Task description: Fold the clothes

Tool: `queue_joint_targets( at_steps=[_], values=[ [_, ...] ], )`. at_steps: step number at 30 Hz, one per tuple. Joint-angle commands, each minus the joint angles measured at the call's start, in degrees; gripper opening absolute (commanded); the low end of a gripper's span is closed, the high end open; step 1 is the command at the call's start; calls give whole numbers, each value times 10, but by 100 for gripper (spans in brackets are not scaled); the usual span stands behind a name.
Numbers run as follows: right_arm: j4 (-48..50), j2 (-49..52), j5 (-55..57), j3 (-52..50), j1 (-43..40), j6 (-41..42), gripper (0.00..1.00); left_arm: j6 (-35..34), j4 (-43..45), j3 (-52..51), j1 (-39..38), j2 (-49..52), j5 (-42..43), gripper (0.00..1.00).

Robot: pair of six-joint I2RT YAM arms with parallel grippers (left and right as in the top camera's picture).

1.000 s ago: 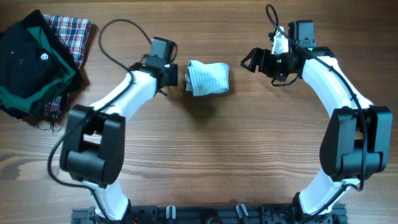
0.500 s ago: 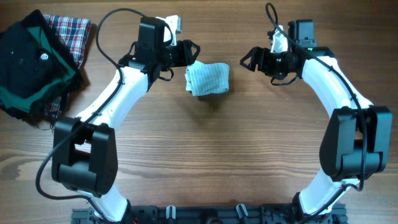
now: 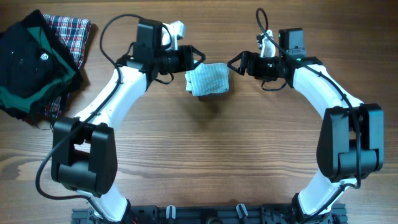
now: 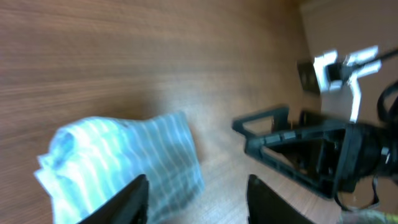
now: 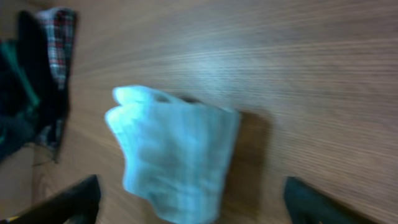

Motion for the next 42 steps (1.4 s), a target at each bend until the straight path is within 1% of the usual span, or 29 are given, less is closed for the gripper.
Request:
queue_joint_targets(
  at_steps=[1, 2, 3, 4, 7, 9, 13, 16, 20, 23, 30, 37, 42],
  values=[
    [28, 11, -60, -4, 21, 2, 41, 17, -16, 5, -3, 6, -3, 21],
    [38, 11, -64, -4, 25, 9, 18, 15, -21, 5, 5, 6, -12, 12],
    [46, 11, -65, -4, 28, 17, 9, 11, -22, 5, 13, 5, -12, 6],
    [52, 11, -72, -4, 30, 18, 4, -1, -22, 5, 24, 5, -13, 4],
    [79, 11, -84, -4, 43, 19, 4, -28, -23, 5, 56, 5, -13, 4],
    [92, 11, -77, -4, 55, 18, 4, -30, -23, 5, 73, 5, -12, 4],
    [116, 14, -29, -4, 91, 14, 4, -30, -18, 5, 92, 5, -12, 4],
    [142, 34, -28, -4, 112, 14, 4, -36, -9, 5, 108, 5, -8, 4],
    [183, 92, -90, -4, 122, 20, 4, -45, -6, 5, 135, 5, 24, 4],
    [208, 131, -126, -4, 120, 30, 4, -44, -11, 5, 147, 5, 33, 4],
    [216, 164, -122, -4, 118, 25, 4, -14, -32, 5, 149, 6, 32, 4],
    [236, 206, -121, -4, 117, 25, 4, -12, -51, 5, 148, 6, 32, 4],
    [248, 214, -125, -3, 107, 22, 4, -12, -58, 5, 139, 6, 32, 4]
  ],
)
